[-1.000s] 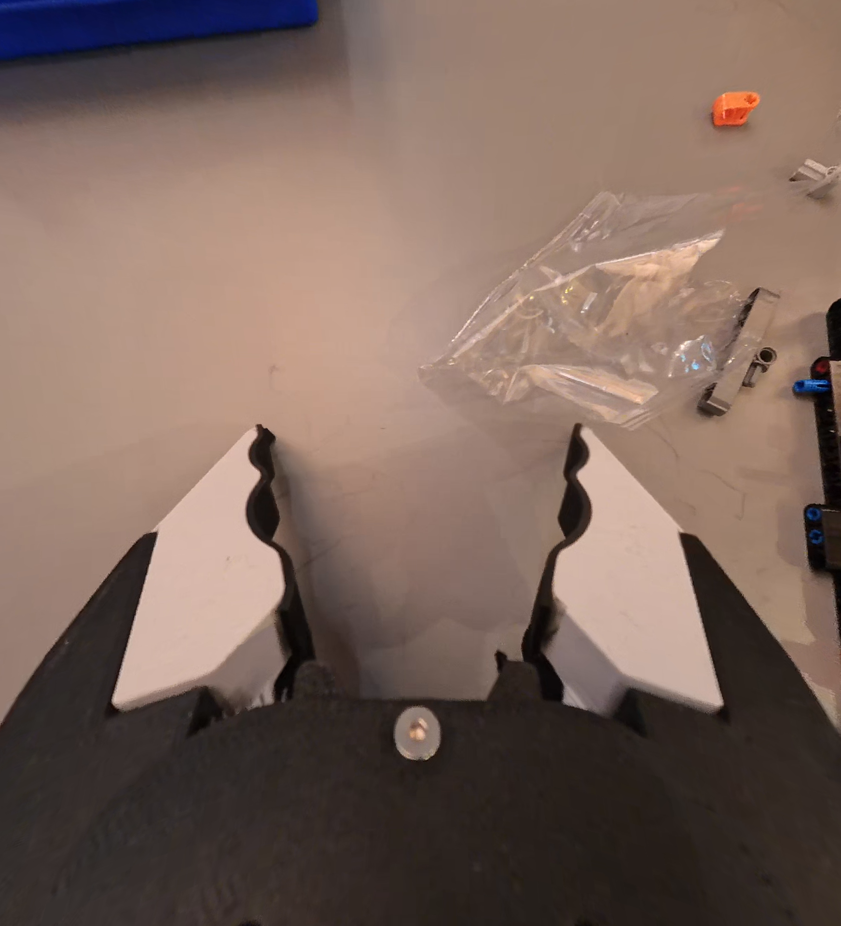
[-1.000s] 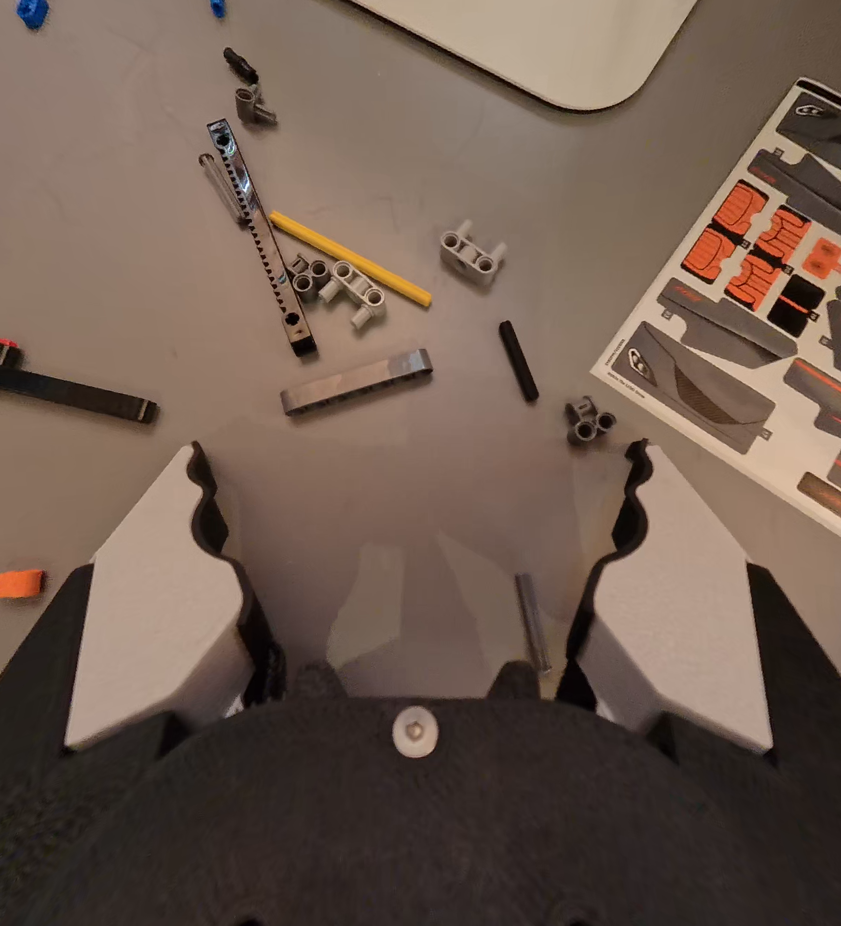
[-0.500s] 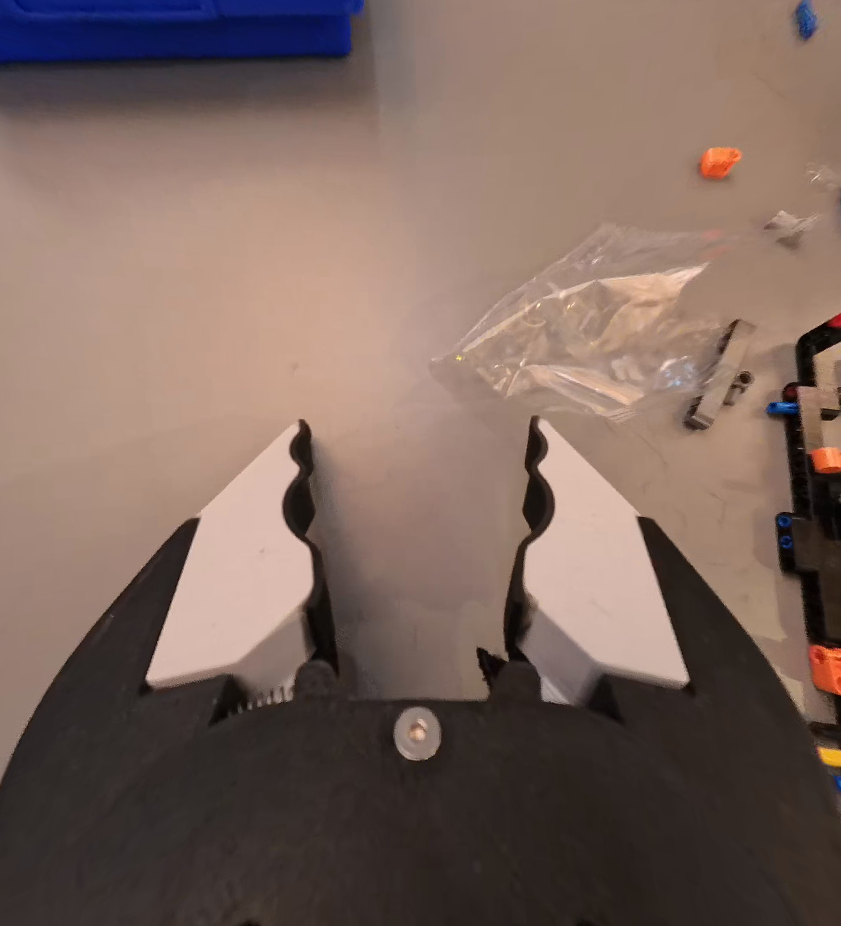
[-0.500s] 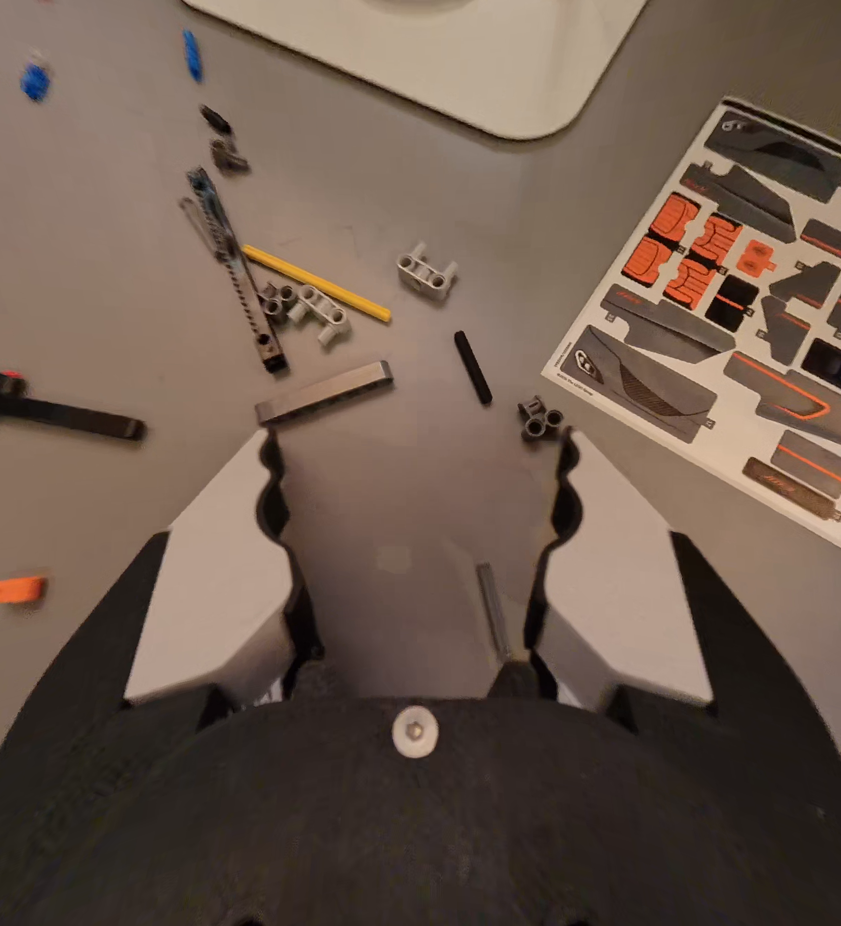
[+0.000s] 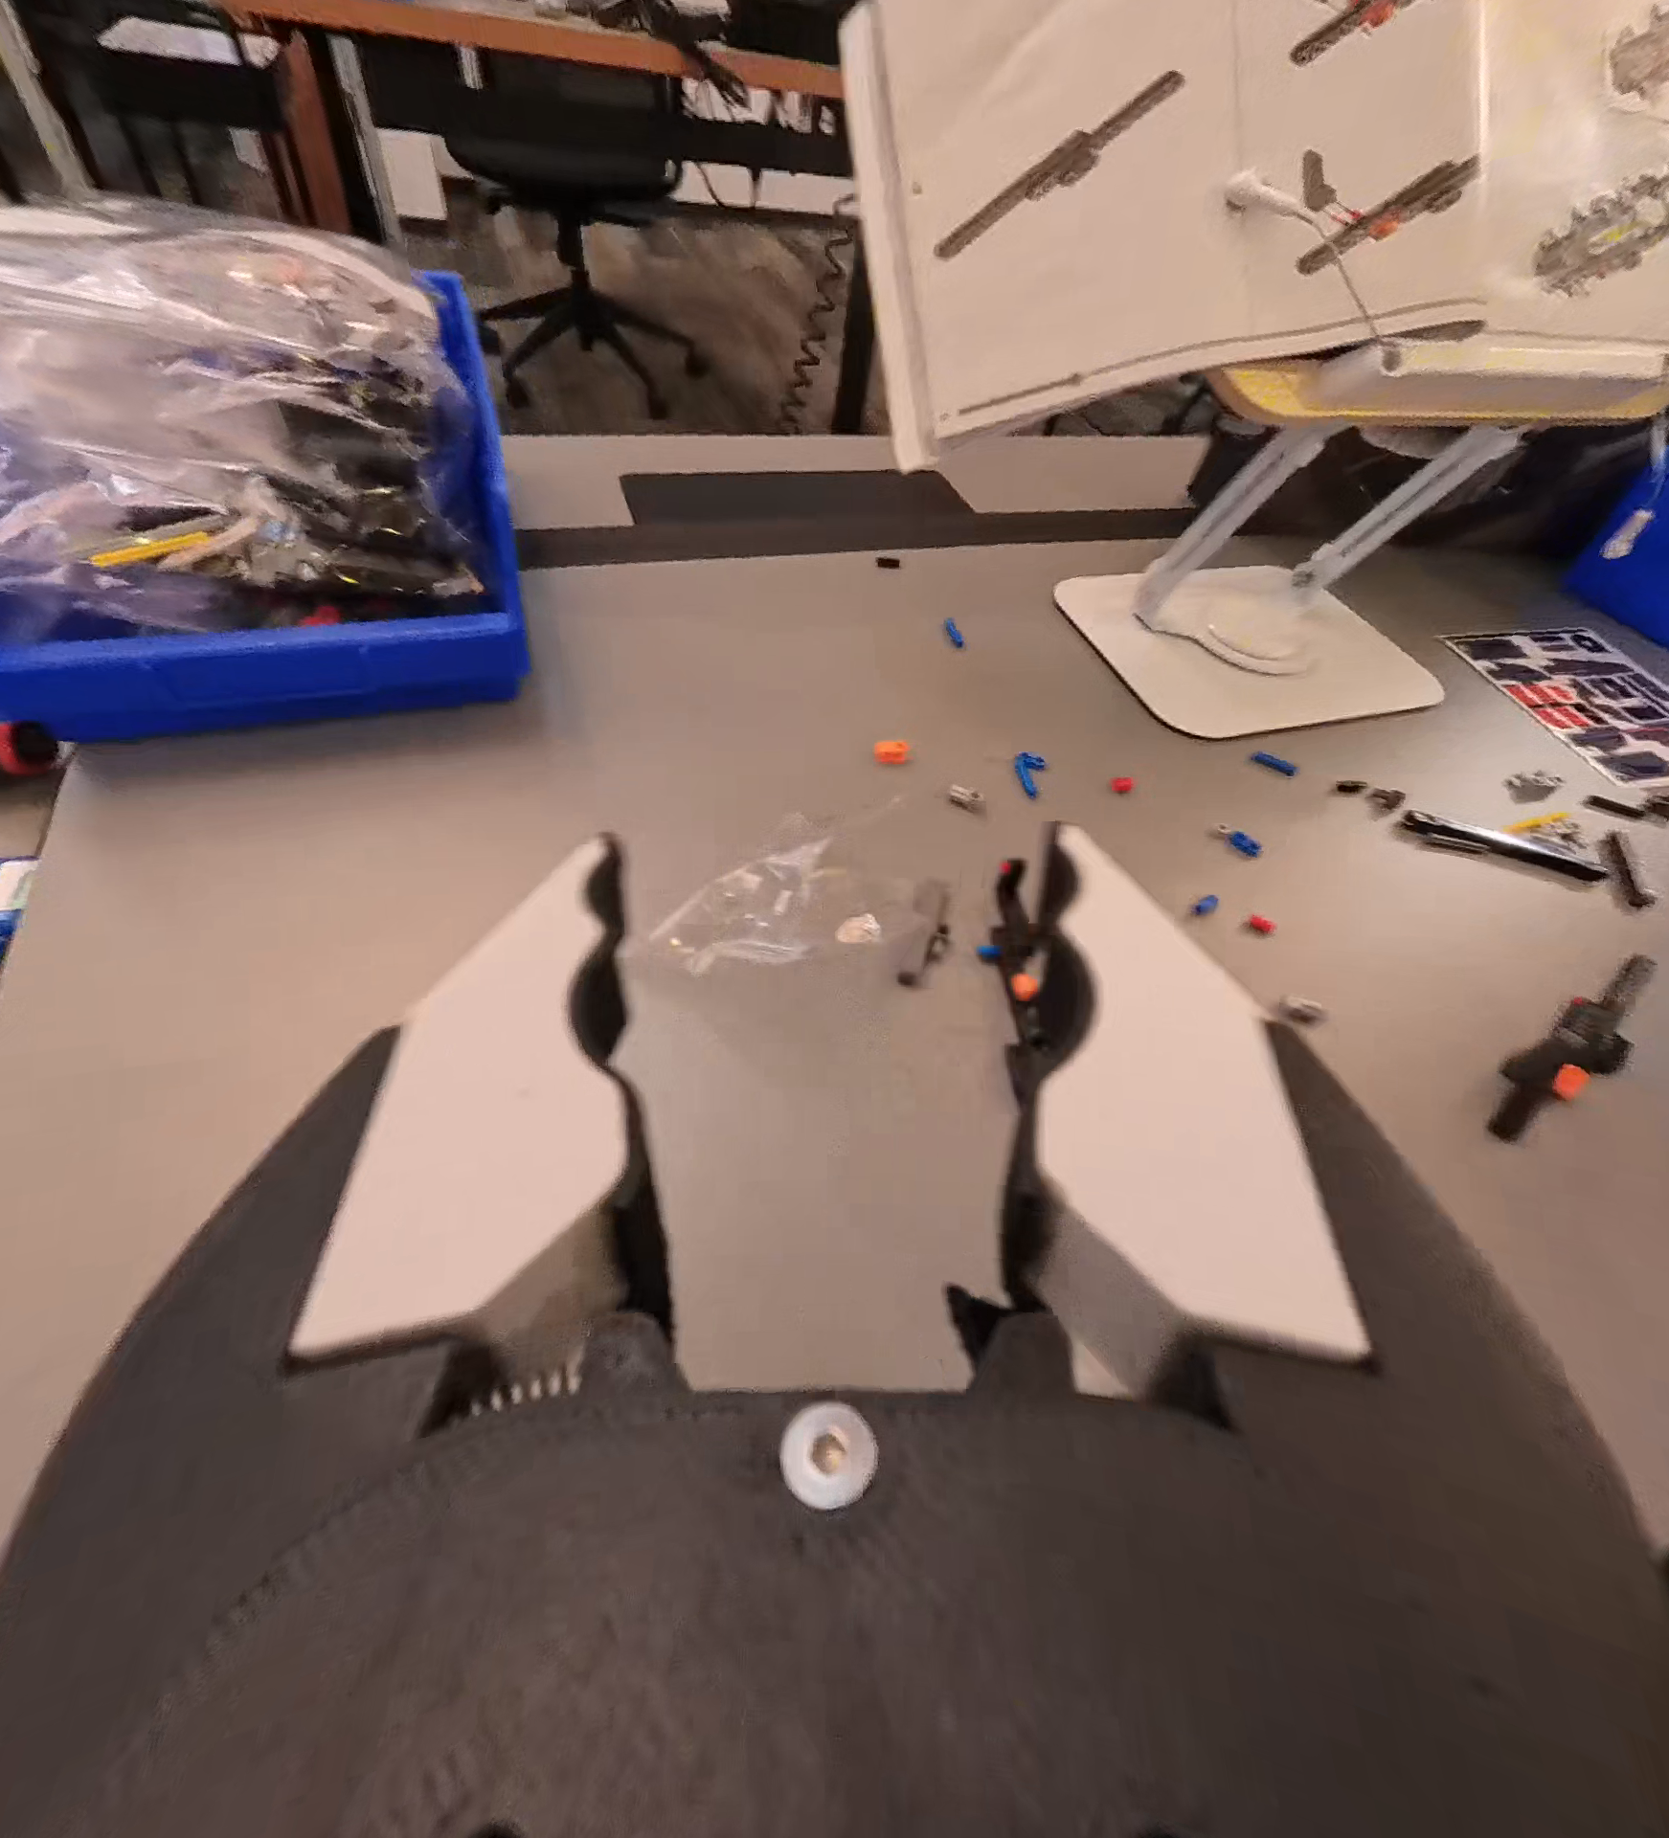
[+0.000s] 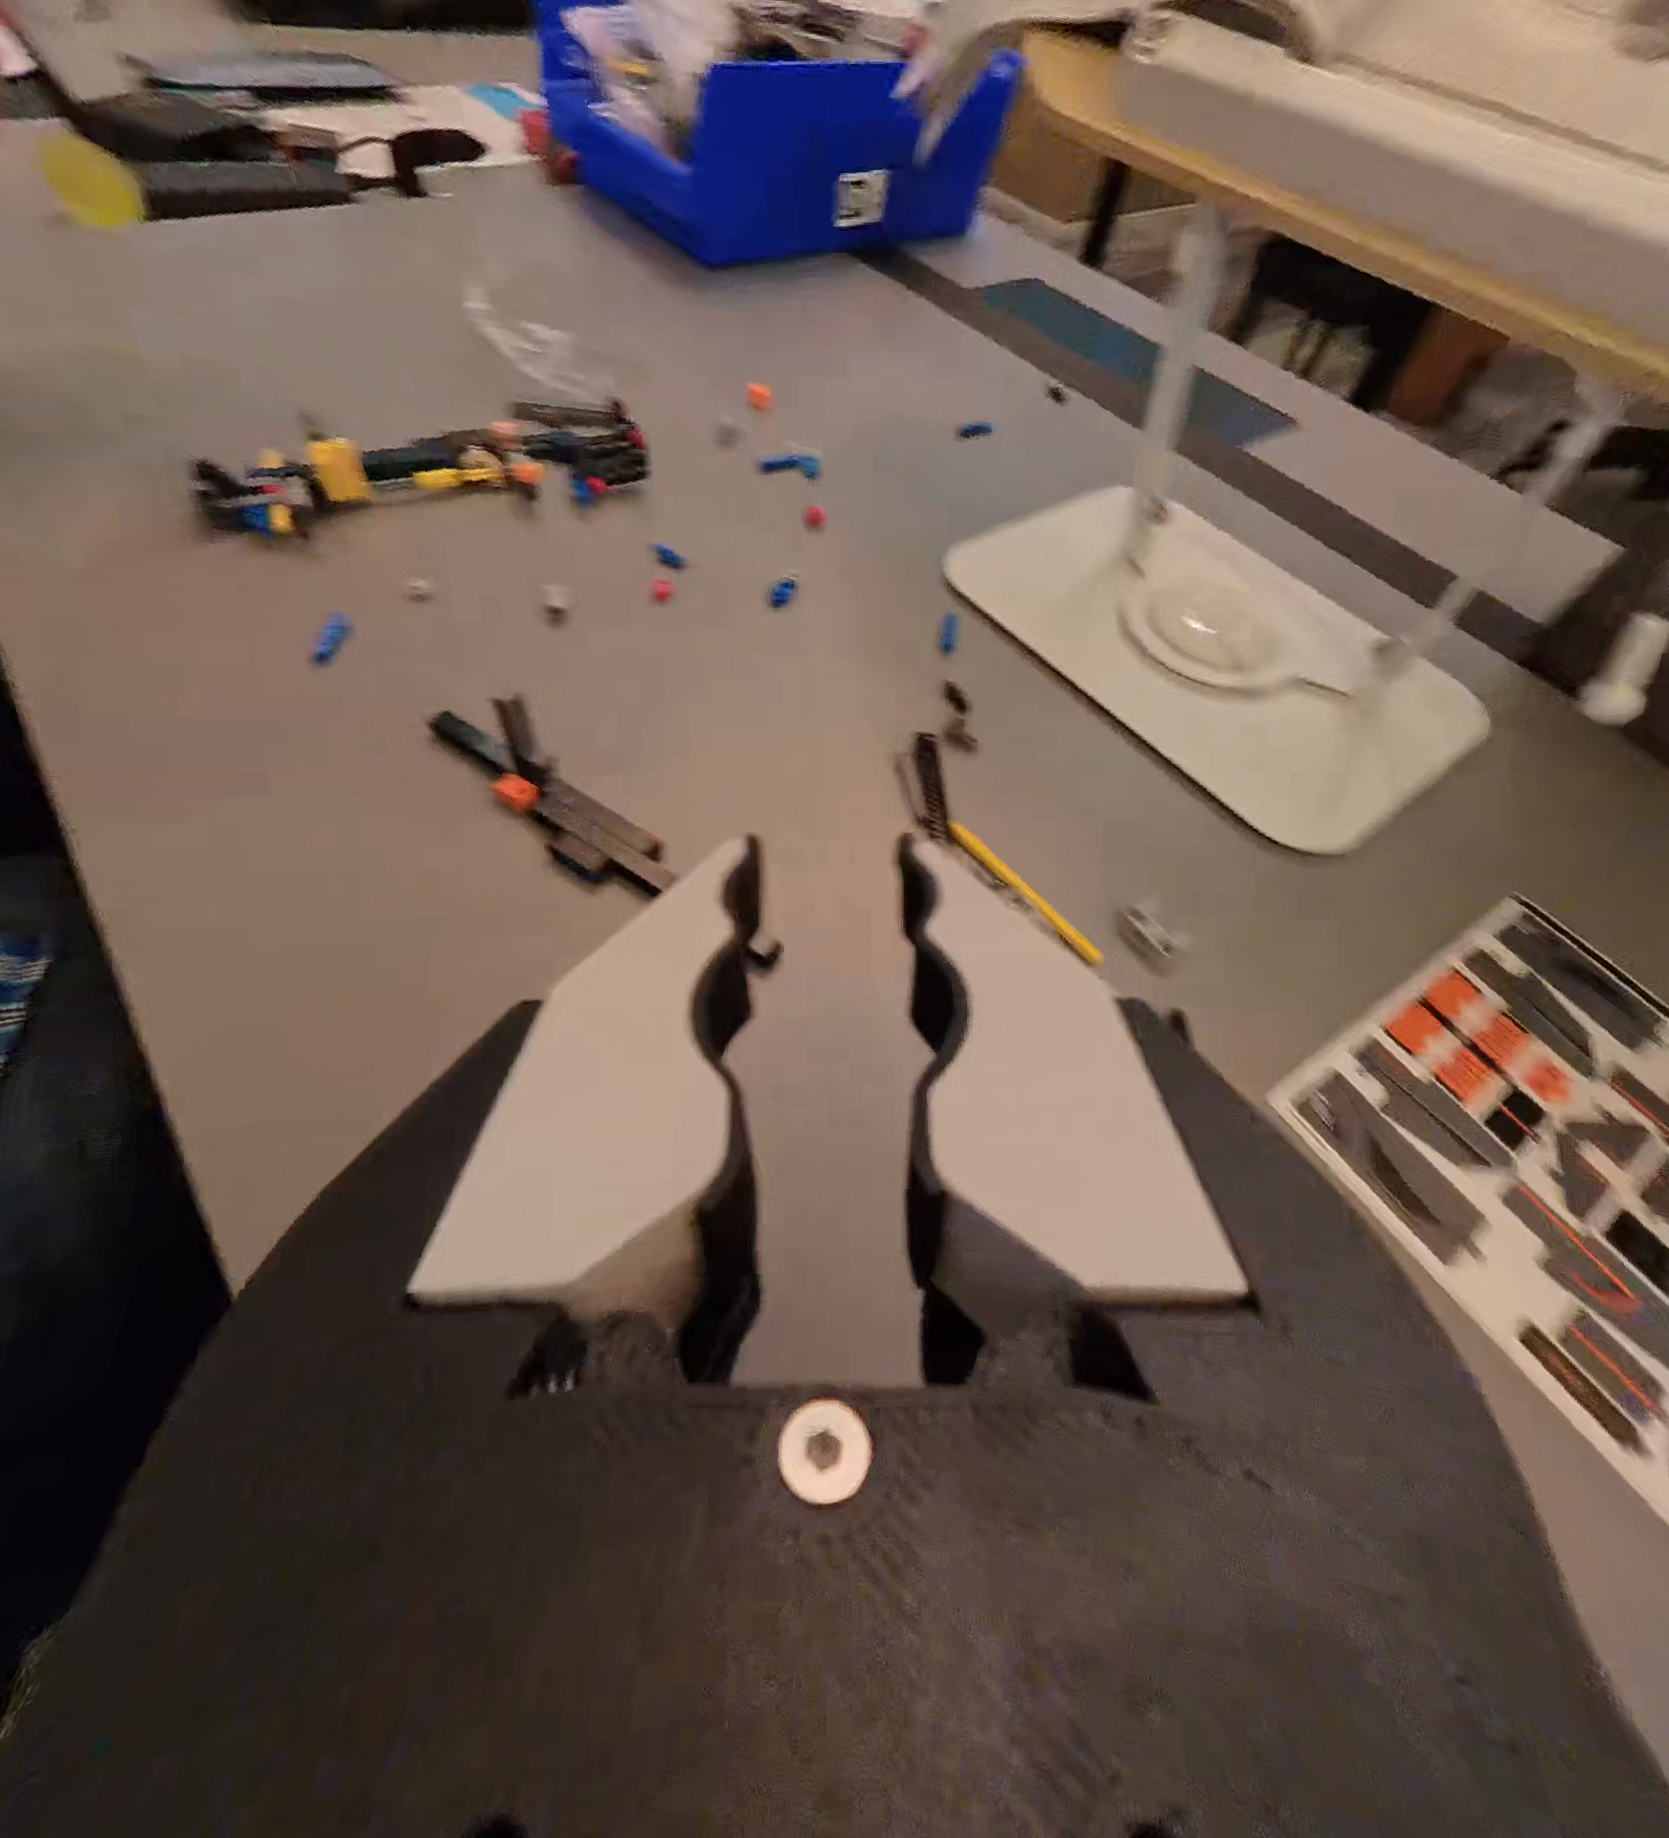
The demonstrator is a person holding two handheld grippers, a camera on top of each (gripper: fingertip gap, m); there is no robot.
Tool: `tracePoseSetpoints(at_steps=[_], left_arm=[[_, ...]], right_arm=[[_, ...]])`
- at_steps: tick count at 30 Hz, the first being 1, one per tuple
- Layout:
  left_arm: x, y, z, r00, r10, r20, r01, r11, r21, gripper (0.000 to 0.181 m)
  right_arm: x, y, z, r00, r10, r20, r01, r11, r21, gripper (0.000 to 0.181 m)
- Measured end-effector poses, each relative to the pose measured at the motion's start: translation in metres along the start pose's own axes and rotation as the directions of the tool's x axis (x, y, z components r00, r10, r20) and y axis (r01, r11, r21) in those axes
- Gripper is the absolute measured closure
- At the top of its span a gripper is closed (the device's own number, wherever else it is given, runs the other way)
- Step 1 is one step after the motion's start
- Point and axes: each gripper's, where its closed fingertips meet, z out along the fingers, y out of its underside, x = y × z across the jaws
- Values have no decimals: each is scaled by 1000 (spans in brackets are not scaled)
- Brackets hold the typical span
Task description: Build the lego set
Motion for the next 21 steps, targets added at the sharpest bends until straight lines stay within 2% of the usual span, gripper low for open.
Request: tracePoseSetpoints(at_steps=[1, 2, 3, 6, 11, 12, 15, 18, 21], left_arm=[[8, 1, -3, 1000, 5, -23, -6, 1000, -13, 87], [16, 2, -6, 999, 16, -36, -17, 1000, -18, 78], [23, 7, -8, 999, 29, -45, -31, 999, -42, 70], [49, 29, -18, 993, 77, -90, -86, 991, -99, 87], [77, 97, -27, 968, 225, -110, -248, 929, -277, 107], [80, 106, -28, 963, 248, -103, -268, 919, -288, 117], [99, 126, -26, 966, 210, -151, -247, 921, -302, 127], [109, 138, -19, 968, 190, -166, -235, 920, -315, 98], [107, 149, -11, 966, 216, -140, -253, 898, -360, 88]], right_arm=[[-9, -3, 6, 999, -19, 29, 19, 1000, -10, 137], [-19, -4, 12, 997, -38, 67, 40, 999, -28, 121], [-27, -4, 17, 994, -55, 99, 61, 997, -51, 121], [-49, -3, 35, 978, -118, 172, 134, 987, -84, 129], [-67, 10, 61, 949, -181, 257, 228, 960, -164, 144], [-68, 13, 65, 943, -185, 277, 239, 955, -175, 145], [-67, 27, 77, 927, -209, 312, 285, 932, -223, 146], [-67, 34, 84, 913, -218, 344, 310, 920, -240, 147], [-66, 39, 91, 906, -209, 368, 313, 917, -249, 150]])
